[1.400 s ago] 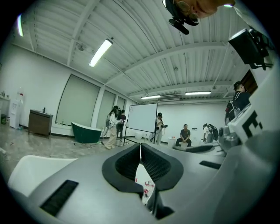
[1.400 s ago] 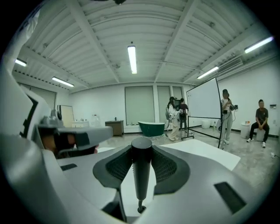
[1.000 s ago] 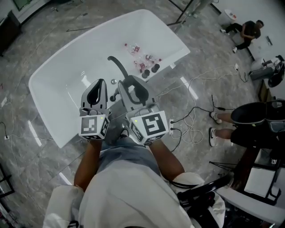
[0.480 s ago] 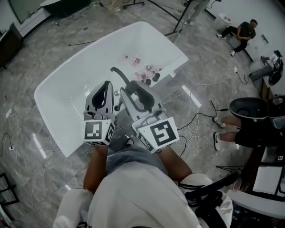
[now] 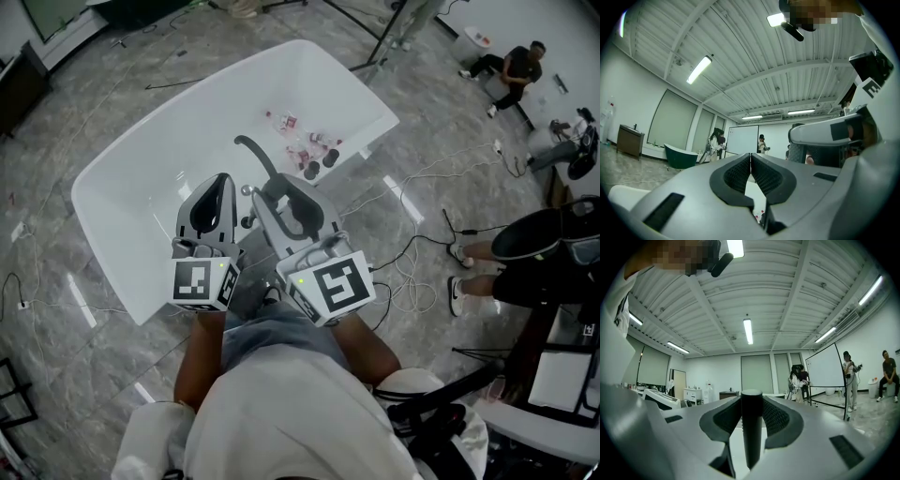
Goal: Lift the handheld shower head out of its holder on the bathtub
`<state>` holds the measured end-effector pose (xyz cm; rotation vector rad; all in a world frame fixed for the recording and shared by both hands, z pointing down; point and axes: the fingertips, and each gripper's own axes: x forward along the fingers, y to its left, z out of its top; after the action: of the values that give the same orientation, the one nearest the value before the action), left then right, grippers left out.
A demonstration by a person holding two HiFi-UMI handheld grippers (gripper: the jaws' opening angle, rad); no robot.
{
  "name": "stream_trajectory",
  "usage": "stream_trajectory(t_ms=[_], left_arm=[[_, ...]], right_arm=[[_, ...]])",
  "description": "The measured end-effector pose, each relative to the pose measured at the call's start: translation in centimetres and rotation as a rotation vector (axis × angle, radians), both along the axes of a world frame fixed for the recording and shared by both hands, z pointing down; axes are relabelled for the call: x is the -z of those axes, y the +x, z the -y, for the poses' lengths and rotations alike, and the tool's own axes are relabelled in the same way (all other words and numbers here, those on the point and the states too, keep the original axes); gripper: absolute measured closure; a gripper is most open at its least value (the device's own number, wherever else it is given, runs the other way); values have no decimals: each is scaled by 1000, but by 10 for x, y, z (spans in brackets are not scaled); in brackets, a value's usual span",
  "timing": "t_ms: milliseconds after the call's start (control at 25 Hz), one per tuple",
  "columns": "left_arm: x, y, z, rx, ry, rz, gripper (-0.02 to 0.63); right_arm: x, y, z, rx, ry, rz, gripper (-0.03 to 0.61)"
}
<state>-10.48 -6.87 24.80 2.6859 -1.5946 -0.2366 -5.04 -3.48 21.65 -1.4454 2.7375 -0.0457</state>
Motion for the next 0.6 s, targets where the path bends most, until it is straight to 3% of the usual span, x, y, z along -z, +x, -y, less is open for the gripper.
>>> stream_trajectory(t_ms=[600], left_arm=[[12,2,0,-15,5,4,595]], right_arm=[[15,4,-4,-11,8,-1,436]])
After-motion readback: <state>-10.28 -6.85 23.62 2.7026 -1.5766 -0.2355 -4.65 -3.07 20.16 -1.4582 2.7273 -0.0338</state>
